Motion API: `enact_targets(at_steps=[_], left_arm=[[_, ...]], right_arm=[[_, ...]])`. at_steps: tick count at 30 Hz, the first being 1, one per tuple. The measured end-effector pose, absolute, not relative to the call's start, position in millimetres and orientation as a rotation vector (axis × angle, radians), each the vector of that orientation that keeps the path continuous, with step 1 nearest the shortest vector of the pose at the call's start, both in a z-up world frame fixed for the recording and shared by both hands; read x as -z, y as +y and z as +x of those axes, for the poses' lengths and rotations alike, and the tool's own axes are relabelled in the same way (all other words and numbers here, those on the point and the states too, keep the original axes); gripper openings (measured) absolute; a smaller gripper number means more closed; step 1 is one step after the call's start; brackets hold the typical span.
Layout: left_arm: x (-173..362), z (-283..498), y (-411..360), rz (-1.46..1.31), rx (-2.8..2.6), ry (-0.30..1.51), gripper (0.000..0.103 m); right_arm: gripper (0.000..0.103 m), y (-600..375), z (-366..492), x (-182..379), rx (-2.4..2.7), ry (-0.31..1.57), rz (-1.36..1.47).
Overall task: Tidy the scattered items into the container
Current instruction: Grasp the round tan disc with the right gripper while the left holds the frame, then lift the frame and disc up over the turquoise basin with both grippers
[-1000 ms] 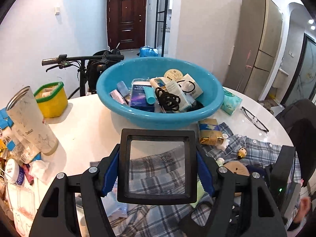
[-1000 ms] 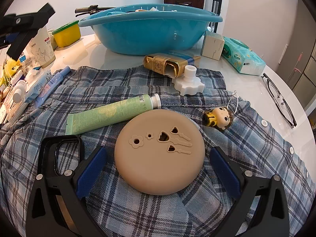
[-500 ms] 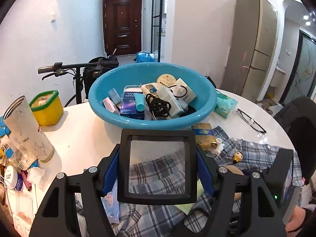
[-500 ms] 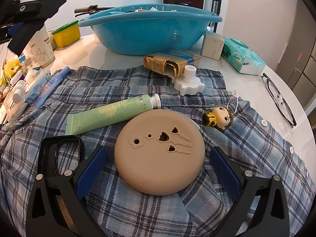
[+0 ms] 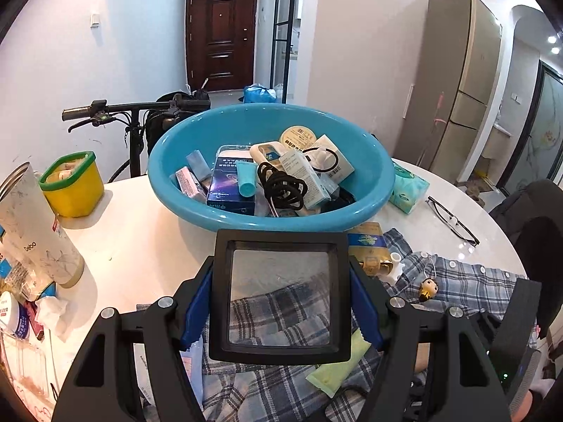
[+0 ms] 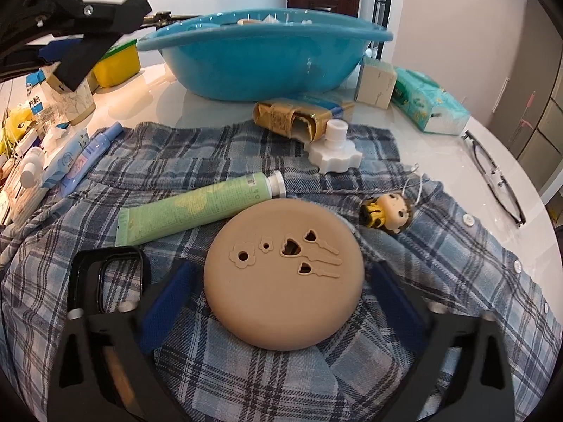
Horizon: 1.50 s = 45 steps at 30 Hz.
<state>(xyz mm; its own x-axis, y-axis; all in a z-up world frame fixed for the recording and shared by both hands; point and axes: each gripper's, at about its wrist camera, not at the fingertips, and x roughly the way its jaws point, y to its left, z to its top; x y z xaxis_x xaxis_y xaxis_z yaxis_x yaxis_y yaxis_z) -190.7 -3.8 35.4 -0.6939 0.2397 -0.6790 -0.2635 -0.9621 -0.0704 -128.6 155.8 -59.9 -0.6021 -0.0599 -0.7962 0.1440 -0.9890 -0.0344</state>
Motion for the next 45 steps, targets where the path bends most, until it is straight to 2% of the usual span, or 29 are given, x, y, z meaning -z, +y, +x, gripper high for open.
enact_targets(at_steps=[3,10,19,24,30,33,37,45], left_arm=[[-35.9,-190.3,-5.5,-1.059,-2.671,0.048,0.072],[-37.8,-187.7,-9.3,-1.058,-2.670,0.047,0.072],[-41.7,-184.3,-10.5,-1.040,-2.676,0.020,0.072],[-48.6,-181.0,-11.0,-1.011,-2.679,-0.037,0.072],[-69.0,-170.9,-11.7,-0.911,-2.735,-0.050,0.072],[-79.9,-169.2,-12.7,-0.872,-2.750,-0.085,0.072],[-98.1,-167.1,-10.2,-0.817,-2.781,-0.074,0.072],[-134.9,-155.5,-5.8,-0.667,-2.860,-0.038,0.072]], right_arm=[[0.080,153.0,-128.1,59.3,2.707,0.207,1.335],[0.079,166.5,-121.6,50.1,2.711,0.091,1.307],[0.079,175.5,-108.0,15.5,2.812,0.074,1.174],[0.079,185.6,-97.1,-5.3,2.870,-0.044,1.065],[0.079,191.1,-98.8,-38.3,2.960,-0.012,0.938],[0.079,194.1,-103.1,-58.3,3.002,-0.055,0.858],[0.080,191.0,-104.8,-83.6,3.004,-0.116,0.768],[0.080,175.8,-108.5,-134.4,3.041,-0.085,0.584]])
